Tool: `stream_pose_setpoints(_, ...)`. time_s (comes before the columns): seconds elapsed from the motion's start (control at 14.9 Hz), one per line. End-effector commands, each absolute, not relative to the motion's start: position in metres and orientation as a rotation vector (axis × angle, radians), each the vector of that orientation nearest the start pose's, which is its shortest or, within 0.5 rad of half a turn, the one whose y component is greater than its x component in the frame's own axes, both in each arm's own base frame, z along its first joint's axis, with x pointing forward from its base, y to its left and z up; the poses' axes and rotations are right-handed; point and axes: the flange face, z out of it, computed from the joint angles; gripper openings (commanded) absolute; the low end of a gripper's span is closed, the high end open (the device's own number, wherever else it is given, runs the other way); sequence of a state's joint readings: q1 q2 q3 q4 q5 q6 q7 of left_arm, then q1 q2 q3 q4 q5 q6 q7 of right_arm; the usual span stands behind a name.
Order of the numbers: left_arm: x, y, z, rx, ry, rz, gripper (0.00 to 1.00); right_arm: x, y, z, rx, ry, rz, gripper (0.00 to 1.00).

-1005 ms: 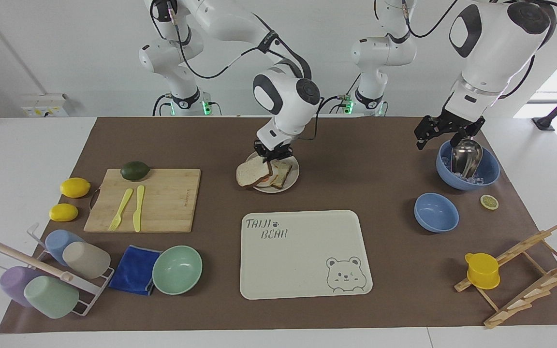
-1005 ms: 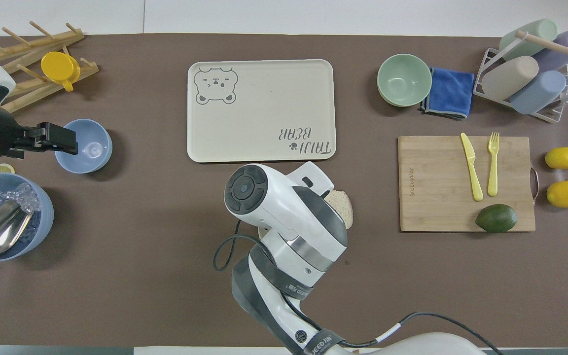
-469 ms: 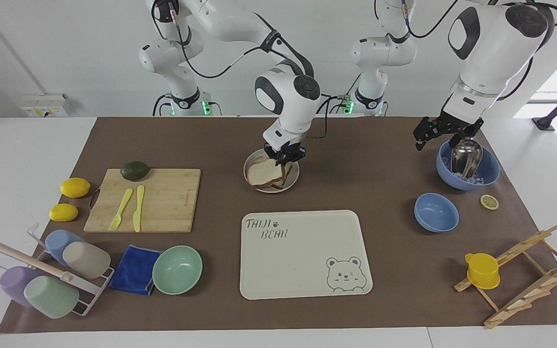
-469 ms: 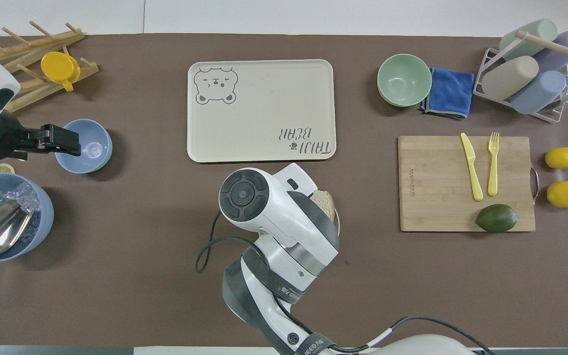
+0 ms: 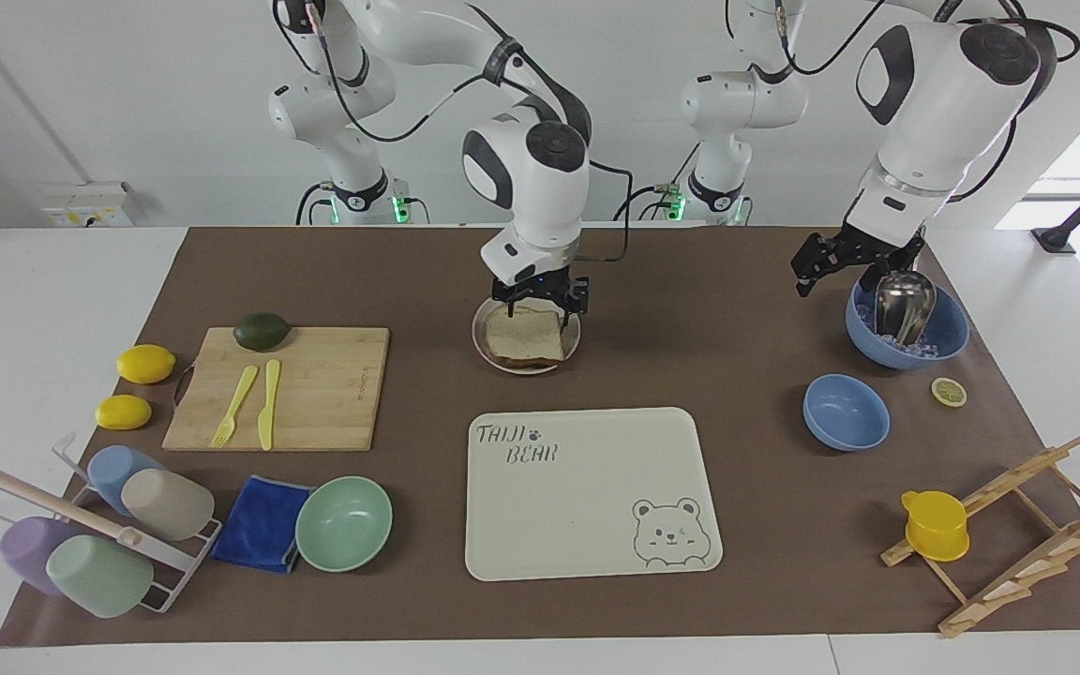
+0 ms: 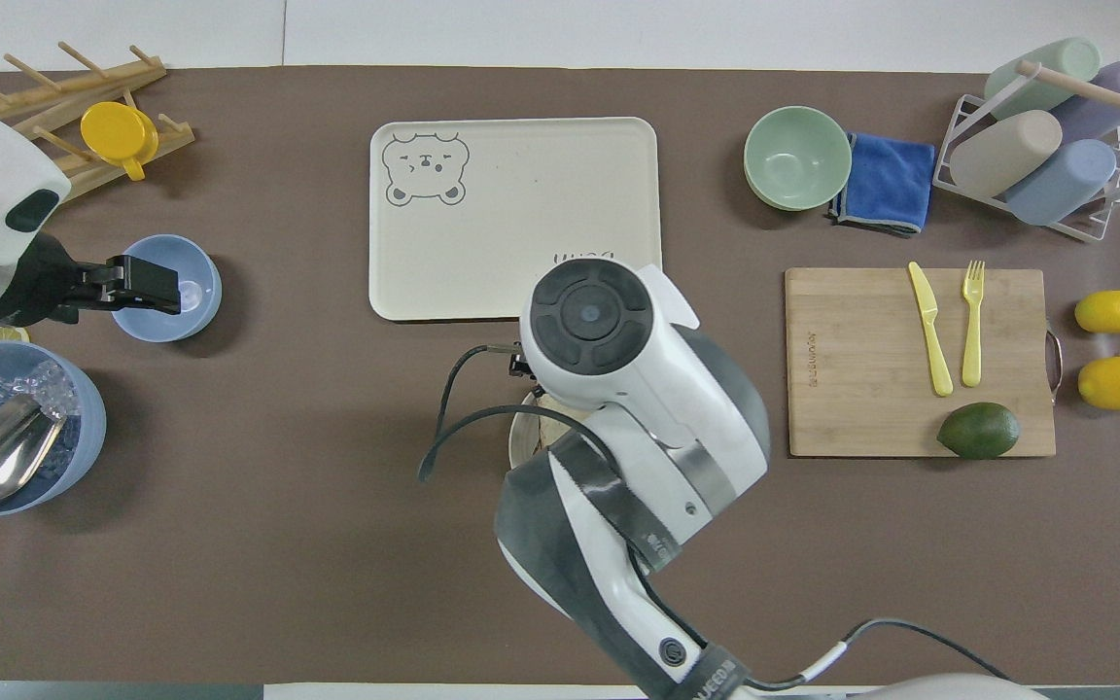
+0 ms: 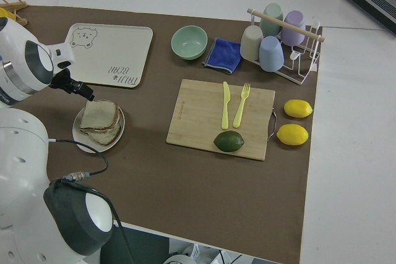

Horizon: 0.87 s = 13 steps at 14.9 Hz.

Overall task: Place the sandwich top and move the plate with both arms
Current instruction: 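Lower the bread onto the egg and open the right gripper, then withdraw the right gripper to the board while the left gripper reaches the plate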

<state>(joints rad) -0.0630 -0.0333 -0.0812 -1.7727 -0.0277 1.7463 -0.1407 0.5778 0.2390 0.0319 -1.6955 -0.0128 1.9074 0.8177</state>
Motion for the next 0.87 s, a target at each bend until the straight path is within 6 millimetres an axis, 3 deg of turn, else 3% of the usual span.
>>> stream_pose_setpoints(0.0,0.532,-0.107,0.543,-3.198,-0.060,-0.039,1.00,0.524,0.299,0.496,-3.123,0.283,0.055,1.00)
stream_pose_setpoints(0.27,0.514,-0.172,0.497,-3.220,-0.120,-0.035,1.00,0.549,0.170,0.554,-3.103,0.267,0.007,1.00)
stream_pose_setpoints(0.47,0.491,-0.221,0.453,-3.246,-0.113,0.006,1.00,0.543,0.101,0.578,-3.078,0.284,0.062,1.00)
stream_pose_setpoints(0.8,0.443,-0.284,0.385,-3.284,-0.098,0.021,1.00,0.529,0.062,0.584,-3.103,0.282,0.194,1.00)
